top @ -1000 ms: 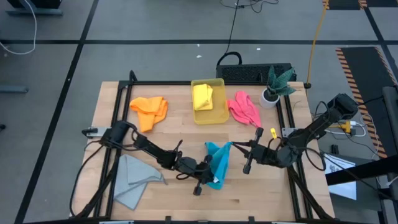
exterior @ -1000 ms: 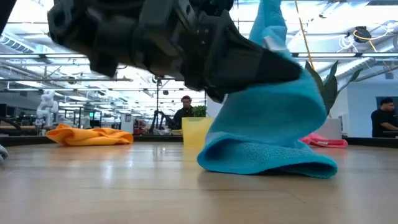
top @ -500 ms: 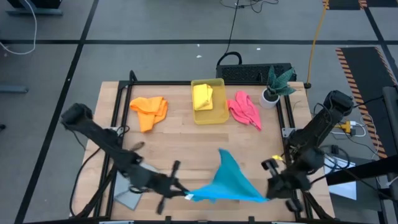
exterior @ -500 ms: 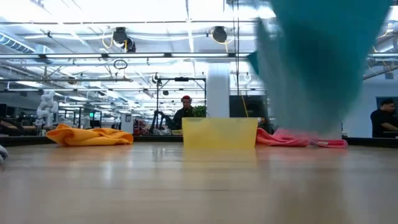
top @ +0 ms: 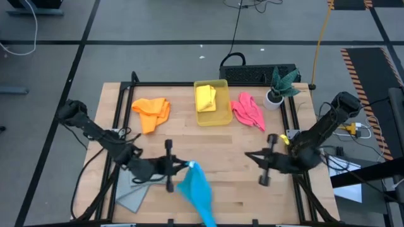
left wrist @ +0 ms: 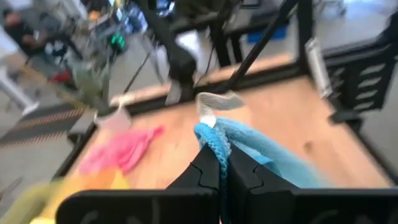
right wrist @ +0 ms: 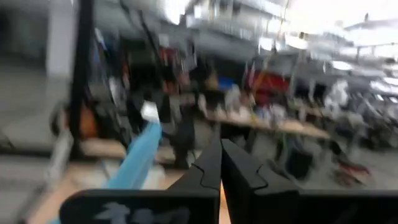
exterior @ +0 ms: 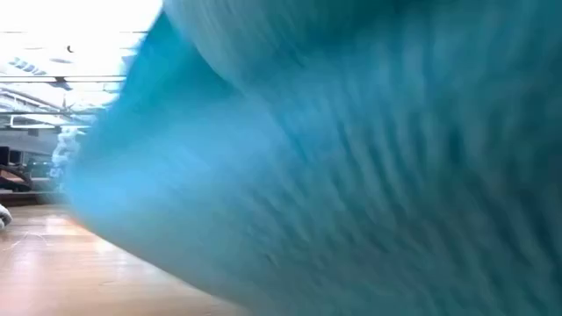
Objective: Fold microfiber towels
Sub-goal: Fold the blue microfiber towel
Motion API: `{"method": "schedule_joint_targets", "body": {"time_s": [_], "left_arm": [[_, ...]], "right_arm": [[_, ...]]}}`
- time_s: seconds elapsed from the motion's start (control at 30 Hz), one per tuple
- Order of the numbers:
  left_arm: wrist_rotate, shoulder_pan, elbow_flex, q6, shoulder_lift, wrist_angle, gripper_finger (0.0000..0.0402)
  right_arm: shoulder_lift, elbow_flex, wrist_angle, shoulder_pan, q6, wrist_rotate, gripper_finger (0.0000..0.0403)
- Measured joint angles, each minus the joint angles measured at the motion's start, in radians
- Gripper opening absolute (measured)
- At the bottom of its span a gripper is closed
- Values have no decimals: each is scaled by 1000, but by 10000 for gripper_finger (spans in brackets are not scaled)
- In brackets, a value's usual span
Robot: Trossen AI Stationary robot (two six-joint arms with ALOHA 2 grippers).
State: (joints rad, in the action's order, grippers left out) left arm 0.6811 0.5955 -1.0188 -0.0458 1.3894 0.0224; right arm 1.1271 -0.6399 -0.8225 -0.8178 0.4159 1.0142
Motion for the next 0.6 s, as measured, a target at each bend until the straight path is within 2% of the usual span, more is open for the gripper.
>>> {"method": "schedule_joint_targets", "body": {"time_s": [0.1, 0.23, 0.3, 0.37, 0.47, 0.6], "left_arm": [[-31, -35, 12, 22, 21, -35, 6], [-250, -74, 11, 23, 33, -59, 7], [-389, -94, 10, 26, 48, -72, 4], [-473, -100, 8, 25, 71, -126, 5], [-523, -86, 10, 25, 130, -200, 9], [-592, -53, 11, 29, 242, -231, 4]], "right_arm": [[1, 1, 263, 82, -231, -94, 1], [34, 2, 498, 213, -527, -334, 1], [67, 20, 513, 265, -599, -416, 0], [113, 42, 485, 315, -645, -508, 1], [188, 80, 453, 381, -705, -636, 12], [286, 89, 428, 437, -761, -739, 47]]}}
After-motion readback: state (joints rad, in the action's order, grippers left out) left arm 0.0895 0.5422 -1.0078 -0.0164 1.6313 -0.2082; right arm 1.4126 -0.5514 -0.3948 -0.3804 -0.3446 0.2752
